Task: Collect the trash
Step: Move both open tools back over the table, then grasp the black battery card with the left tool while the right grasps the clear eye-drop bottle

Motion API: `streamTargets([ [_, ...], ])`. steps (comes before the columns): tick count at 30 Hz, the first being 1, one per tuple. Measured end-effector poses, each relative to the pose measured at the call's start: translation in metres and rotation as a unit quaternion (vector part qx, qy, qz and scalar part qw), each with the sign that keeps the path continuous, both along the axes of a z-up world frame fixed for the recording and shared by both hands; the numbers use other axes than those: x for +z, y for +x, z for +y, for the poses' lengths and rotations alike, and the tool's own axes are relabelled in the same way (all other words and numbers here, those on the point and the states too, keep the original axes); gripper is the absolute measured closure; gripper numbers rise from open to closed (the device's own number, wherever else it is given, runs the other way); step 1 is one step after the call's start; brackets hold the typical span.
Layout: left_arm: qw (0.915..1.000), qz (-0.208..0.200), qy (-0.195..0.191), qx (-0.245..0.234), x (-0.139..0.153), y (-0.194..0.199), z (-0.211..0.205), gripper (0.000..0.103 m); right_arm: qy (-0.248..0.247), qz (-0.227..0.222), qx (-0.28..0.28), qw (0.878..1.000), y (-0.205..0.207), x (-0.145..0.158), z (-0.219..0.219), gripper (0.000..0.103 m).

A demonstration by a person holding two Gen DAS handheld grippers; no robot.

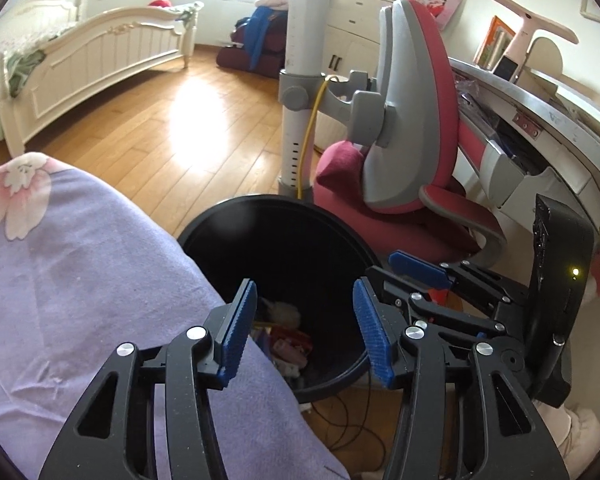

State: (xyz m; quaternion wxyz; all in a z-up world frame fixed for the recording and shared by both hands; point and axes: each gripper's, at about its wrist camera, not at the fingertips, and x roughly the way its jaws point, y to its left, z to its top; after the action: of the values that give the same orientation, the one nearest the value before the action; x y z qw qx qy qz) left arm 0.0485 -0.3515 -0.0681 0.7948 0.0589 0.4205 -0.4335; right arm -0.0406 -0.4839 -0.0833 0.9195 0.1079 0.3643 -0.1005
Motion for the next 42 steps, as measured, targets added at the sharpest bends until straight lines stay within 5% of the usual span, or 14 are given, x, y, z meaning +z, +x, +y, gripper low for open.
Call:
streamTargets([
  [4,0.9998,-0.008,0.000,0.016,0.007,0.001,0.014,0.050,0.003,-0.004,0.005,1.000,-0.001,0.003,0.006,0.047],
  [6,0.9993,-0.018,0.000,0.032,0.010,0.002,0.025,0.037,0.002,-0.005,0.010,1.000,0.000,0.006,0.010,0.041],
  [8,0.9979,-0.033,0.000,0.055,0.015,0.004,0.039,0.026,0.003,-0.007,0.017,1.000,0.001,0.009,0.014,0.040],
  [14,0.9924,-0.041,0.012,0.116,0.018,0.020,0.086,0.026,-0.003,-0.010,0.036,0.999,0.009,0.017,0.032,0.040],
  [21,0.9780,-0.063,0.038,0.195,0.023,0.040,0.154,0.015,-0.013,-0.013,0.073,0.997,0.024,0.031,0.064,0.040],
  [23,0.9725,-0.064,0.046,0.219,0.023,0.048,0.176,0.012,-0.016,-0.014,0.087,0.996,0.031,0.036,0.075,0.027],
  [26,0.9661,-0.064,0.053,0.244,0.023,0.058,0.208,0.010,-0.015,-0.021,0.110,0.994,0.040,0.044,0.092,0.026],
  [33,0.9575,-0.061,0.102,0.263,0.012,0.082,0.258,0.010,-0.013,-0.022,0.167,0.986,0.069,0.056,0.139,0.026],
  [42,0.9649,-0.052,0.136,0.219,-0.002,0.099,0.266,0.010,-0.015,-0.009,0.233,0.972,0.112,0.061,0.197,0.026],
])
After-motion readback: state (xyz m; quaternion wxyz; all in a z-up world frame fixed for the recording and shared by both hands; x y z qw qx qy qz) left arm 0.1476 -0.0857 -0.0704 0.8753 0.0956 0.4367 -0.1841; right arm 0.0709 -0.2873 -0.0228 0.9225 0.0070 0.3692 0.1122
